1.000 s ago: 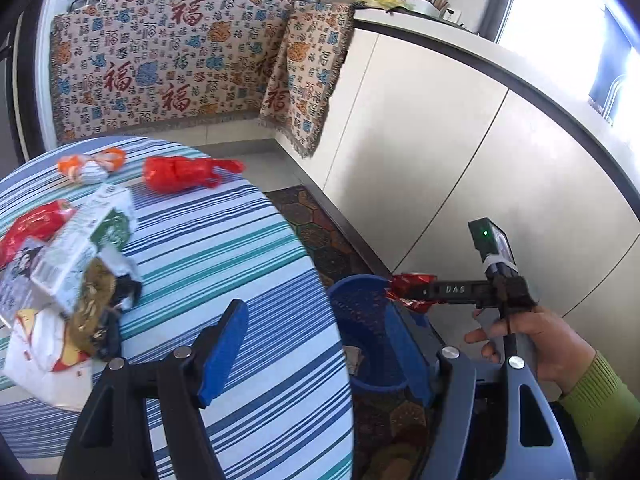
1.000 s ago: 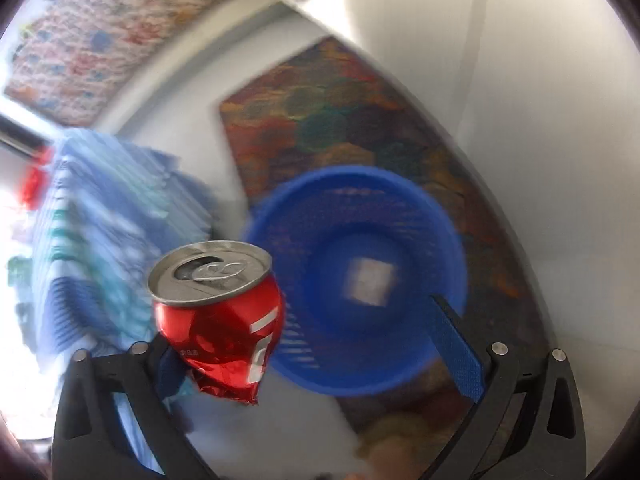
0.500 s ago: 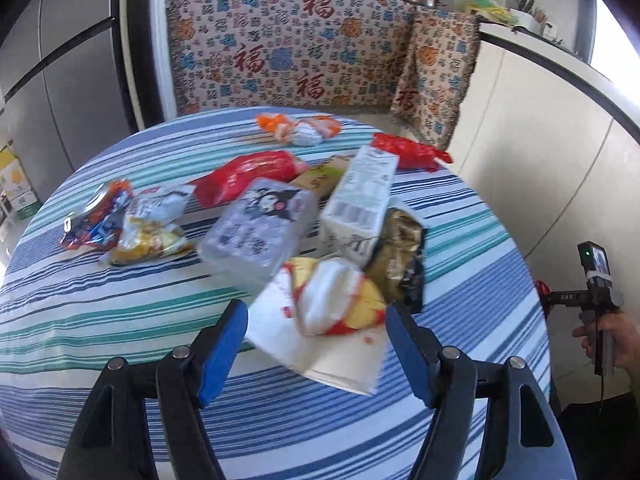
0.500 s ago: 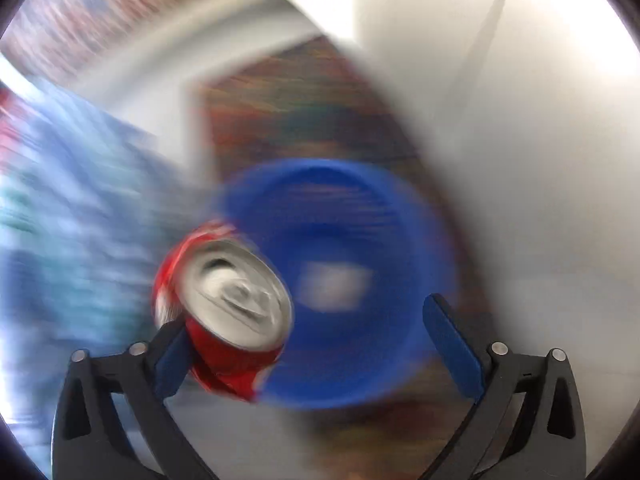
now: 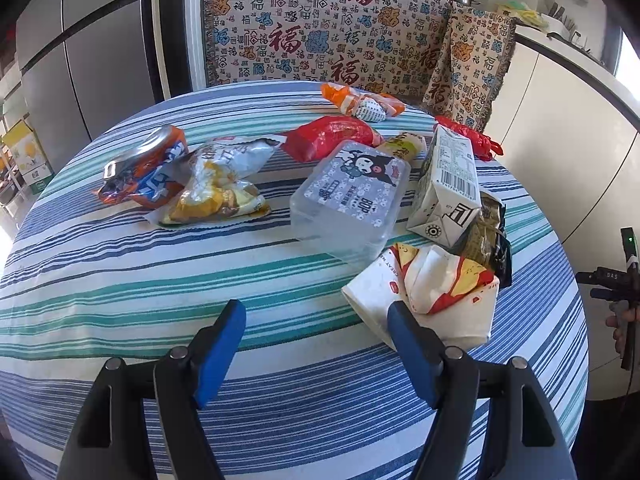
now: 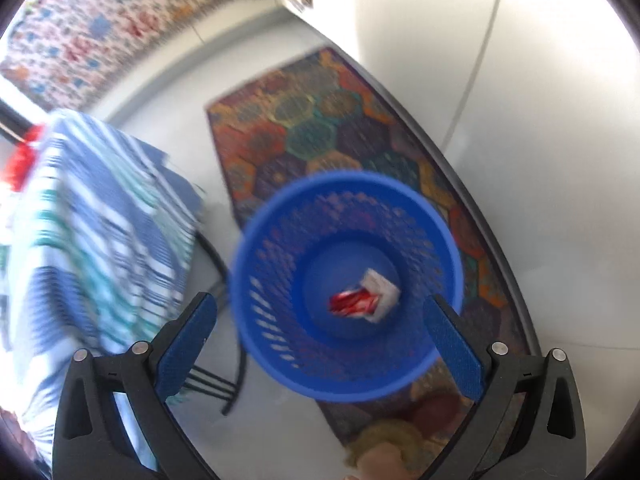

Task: Collect trash
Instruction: 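Move both tools back over the table toward the remaining trash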

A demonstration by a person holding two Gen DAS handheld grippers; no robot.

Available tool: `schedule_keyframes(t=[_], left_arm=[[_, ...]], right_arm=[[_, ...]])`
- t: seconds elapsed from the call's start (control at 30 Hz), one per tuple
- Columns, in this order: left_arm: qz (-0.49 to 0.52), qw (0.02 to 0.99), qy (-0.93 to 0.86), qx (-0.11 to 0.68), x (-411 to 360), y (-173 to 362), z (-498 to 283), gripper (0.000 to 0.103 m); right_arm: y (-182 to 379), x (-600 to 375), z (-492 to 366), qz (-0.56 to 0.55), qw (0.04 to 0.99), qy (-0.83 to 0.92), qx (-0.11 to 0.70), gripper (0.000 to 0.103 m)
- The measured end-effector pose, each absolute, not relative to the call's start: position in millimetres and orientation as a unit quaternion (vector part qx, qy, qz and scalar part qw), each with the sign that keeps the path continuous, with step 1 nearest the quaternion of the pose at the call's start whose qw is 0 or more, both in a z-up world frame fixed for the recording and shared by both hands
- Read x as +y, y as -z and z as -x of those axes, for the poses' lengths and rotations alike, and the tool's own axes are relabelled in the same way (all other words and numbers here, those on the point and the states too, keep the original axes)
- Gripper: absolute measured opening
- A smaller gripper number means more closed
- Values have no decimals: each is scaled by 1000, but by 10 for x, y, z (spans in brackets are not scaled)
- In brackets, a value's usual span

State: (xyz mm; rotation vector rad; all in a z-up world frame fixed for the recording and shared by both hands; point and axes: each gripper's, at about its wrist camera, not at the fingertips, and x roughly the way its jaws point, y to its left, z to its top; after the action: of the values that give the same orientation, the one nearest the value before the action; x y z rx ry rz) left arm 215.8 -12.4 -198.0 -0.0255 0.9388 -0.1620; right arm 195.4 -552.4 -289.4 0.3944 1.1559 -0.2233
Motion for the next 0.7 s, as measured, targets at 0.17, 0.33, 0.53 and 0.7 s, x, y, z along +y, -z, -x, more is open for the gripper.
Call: schedule_keyframes(t=[0.17, 0.33, 0.53, 0.7], left_arm=[[29, 894, 74, 442, 103, 1843, -2060, 75], [16, 895, 59, 441, 276, 1887, -1935, 78], [11, 893, 62, 446, 261, 2023, -1985, 80], [-36, 886, 59, 458, 118, 2073, -2029, 94]], right_arm=[[2289, -4873, -1769, -106, 887, 63, 445, 103], [1877, -3907, -1389, -44, 932, -17, 359, 103], [2086, -2650, -1224, 2, 915, -116, 387, 103], [2303, -2044, -1430, 53, 902, -116, 413, 103]])
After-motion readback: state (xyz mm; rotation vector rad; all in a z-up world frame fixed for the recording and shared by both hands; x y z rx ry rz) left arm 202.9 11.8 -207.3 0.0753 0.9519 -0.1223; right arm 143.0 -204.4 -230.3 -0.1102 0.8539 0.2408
